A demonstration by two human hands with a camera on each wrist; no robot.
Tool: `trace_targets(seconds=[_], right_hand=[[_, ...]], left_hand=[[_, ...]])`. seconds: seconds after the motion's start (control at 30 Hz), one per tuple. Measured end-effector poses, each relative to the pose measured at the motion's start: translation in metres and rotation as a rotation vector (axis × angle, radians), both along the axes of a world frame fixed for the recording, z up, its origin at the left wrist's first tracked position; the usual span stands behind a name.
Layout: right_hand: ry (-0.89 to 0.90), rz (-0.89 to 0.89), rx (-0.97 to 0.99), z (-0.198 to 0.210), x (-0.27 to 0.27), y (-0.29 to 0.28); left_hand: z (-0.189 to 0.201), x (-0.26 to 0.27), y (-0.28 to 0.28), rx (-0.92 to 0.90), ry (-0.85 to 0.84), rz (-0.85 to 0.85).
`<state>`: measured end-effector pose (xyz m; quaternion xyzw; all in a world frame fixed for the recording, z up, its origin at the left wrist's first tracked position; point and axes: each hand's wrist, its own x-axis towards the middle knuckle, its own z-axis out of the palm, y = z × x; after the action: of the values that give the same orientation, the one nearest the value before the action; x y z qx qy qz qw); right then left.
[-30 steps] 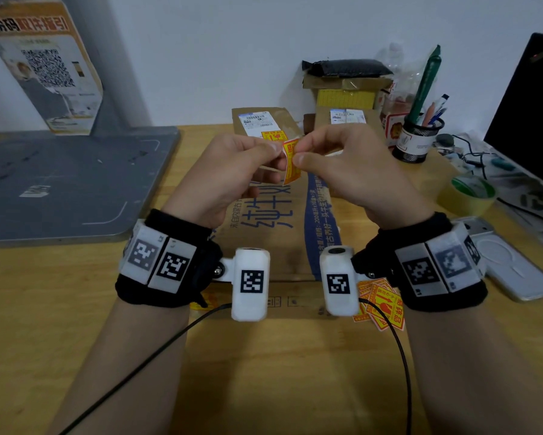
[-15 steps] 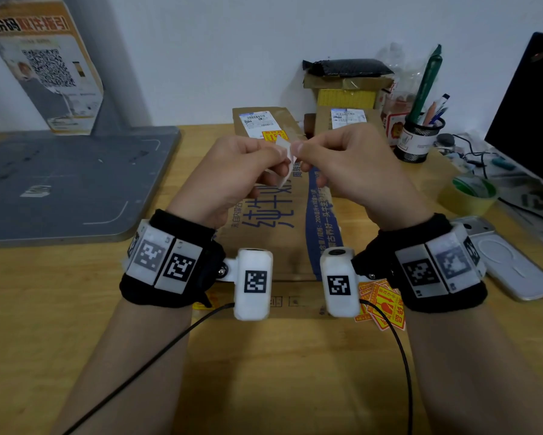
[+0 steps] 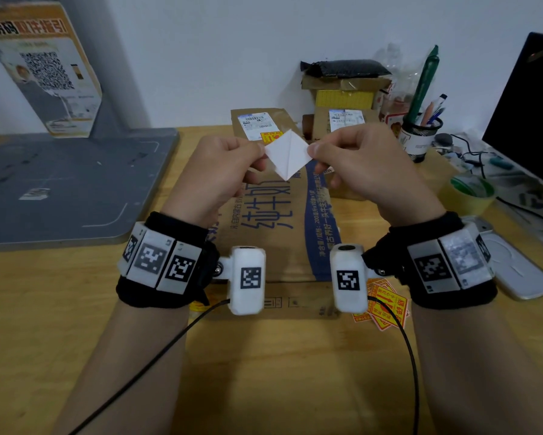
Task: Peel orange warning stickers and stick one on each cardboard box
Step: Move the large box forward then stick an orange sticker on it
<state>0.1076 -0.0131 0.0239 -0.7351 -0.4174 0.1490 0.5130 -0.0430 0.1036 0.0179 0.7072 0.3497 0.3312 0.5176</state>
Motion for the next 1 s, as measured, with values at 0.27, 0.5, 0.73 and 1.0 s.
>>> trace_targets(seconds=[0.27, 0.5, 0.73, 1.0], right_hand=[[0.023, -0.043, 0.019, 0.005, 0.001, -0.004], [-0.132, -0.103, -0.008, 0.010, 0.001, -0.009], [-0.260, -0.167, -0.013, 0.014, 0.003, -0.017], [-0.229, -0.121, -0.018, 0.017, 0.000, -0.021]], left_hand=[[0.000, -0.006, 0.009, -0.025, -0.021, 0.100], [0.001, 0.000, -0.001, -0.039, -0.012, 0.068], [-0.008, 0.015, -0.019, 0.033, 0.122, -0.103], [-0.010, 0.023, -0.042, -0.062, 0.175, -0.401]])
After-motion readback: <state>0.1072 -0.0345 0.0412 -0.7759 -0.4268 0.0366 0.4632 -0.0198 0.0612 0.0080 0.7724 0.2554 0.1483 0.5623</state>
